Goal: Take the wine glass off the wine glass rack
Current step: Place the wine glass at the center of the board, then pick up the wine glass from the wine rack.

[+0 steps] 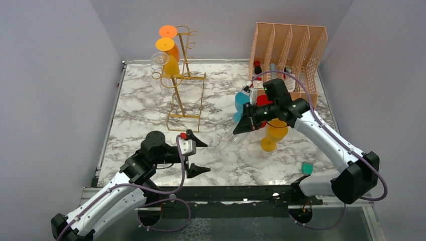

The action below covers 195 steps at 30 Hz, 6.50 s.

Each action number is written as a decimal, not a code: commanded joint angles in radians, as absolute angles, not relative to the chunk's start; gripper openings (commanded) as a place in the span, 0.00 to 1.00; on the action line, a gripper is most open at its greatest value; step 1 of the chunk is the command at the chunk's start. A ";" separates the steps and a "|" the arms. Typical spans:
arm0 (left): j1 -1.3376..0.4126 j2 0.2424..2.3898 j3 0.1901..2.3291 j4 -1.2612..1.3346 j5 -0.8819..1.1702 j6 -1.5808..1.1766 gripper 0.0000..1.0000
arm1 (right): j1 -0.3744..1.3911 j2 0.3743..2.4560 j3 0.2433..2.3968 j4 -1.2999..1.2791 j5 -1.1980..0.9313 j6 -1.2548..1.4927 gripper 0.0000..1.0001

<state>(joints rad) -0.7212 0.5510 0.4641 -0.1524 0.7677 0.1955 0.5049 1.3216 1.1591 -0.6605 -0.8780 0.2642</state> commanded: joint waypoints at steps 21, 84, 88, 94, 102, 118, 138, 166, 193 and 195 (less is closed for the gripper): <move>-0.716 0.640 0.627 -0.235 0.168 -0.302 0.99 | 0.716 1.341 1.300 -0.869 0.100 0.242 0.01; -0.716 0.665 0.661 -0.359 0.042 -0.342 0.99 | 0.715 1.384 1.228 -0.827 0.213 0.280 0.12; -0.716 0.672 0.667 -0.364 0.039 -0.342 0.99 | 0.715 1.376 1.235 -0.838 0.195 0.281 0.13; -0.717 0.688 0.676 -0.377 0.030 -0.341 0.99 | 0.714 1.368 1.235 -0.847 0.197 0.288 0.17; -0.716 0.703 0.692 -0.415 -0.005 -0.347 0.99 | 0.715 1.365 1.249 -0.847 0.181 0.282 0.23; -0.715 0.720 0.680 -0.456 -0.086 -0.392 0.99 | 0.715 1.348 1.316 -0.864 0.144 0.255 0.42; -0.712 0.635 0.518 -0.518 -0.473 -0.914 0.99 | 0.715 1.071 1.157 -0.537 -0.024 0.308 0.67; 0.236 1.023 1.015 -0.408 0.054 -0.587 0.99 | 0.715 0.897 1.031 -0.432 0.060 0.281 0.87; 0.318 1.497 1.494 -0.075 0.830 -0.719 0.83 | 0.715 0.936 1.032 -0.483 0.016 0.314 0.99; 0.304 1.520 1.514 -0.120 0.835 -0.685 0.80 | 0.715 0.937 1.035 -0.483 0.007 0.321 1.00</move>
<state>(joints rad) 0.3237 1.4925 1.4601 -0.1062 0.7624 -0.7208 0.7139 0.9379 1.0126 -0.4667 0.0319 0.3058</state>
